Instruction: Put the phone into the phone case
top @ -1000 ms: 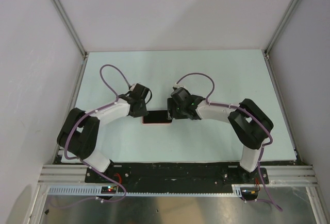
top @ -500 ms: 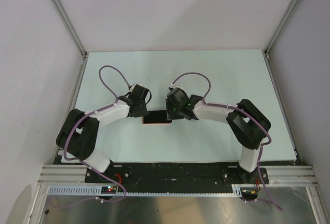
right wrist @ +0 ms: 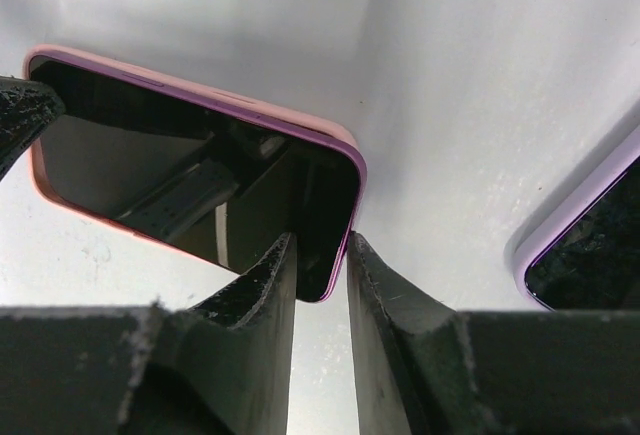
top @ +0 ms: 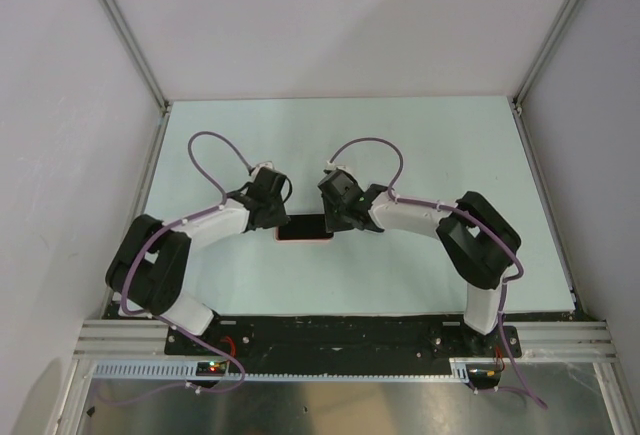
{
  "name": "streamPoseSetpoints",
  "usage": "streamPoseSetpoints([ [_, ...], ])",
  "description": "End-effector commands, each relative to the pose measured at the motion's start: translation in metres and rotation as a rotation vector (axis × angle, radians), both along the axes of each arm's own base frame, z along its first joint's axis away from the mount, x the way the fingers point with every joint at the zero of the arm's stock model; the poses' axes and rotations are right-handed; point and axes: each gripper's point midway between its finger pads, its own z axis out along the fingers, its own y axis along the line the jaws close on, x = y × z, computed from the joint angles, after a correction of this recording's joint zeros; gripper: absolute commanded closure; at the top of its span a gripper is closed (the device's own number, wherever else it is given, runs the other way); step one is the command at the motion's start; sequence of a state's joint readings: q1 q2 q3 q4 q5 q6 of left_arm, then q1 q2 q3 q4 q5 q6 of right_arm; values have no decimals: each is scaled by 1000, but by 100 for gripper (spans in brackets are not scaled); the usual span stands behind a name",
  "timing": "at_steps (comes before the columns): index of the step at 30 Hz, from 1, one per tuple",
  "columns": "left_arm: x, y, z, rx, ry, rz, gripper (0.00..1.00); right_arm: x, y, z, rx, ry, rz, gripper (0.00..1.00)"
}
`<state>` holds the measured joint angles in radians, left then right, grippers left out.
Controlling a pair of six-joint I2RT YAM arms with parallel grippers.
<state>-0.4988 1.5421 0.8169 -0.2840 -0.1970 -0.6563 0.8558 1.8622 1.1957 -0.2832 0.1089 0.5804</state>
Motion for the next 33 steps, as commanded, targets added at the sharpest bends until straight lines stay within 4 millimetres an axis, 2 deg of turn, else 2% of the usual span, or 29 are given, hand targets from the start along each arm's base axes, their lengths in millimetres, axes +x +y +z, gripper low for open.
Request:
streamPoseSetpoints([
  [1, -23, -1, -23, -19, 87, -6, 75, -17, 28, -7, 6, 20, 86, 72],
  [5, -21, -4, -17, -44, 64, -11, 69, -18, 25, -13, -16, 26, 79, 72],
  [13, -5, -9, 18, -92, -33, -17, 64, -12, 18, -9, -38, 0, 62, 72],
  [20, 2, 2, 40, -105, -96, 2, 61, -10, 17, -6, -44, -18, 62, 71],
  [24, -3, 18, 40, -65, -102, 43, 64, -9, 18, -5, -44, -22, 65, 70],
  [27, -8, 25, 32, -42, -86, 67, 67, -10, 19, -4, -42, -24, 70, 70],
  [33, -16, 26, 12, -35, -32, 80, 76, -11, 18, -4, -45, -21, 77, 70],
])
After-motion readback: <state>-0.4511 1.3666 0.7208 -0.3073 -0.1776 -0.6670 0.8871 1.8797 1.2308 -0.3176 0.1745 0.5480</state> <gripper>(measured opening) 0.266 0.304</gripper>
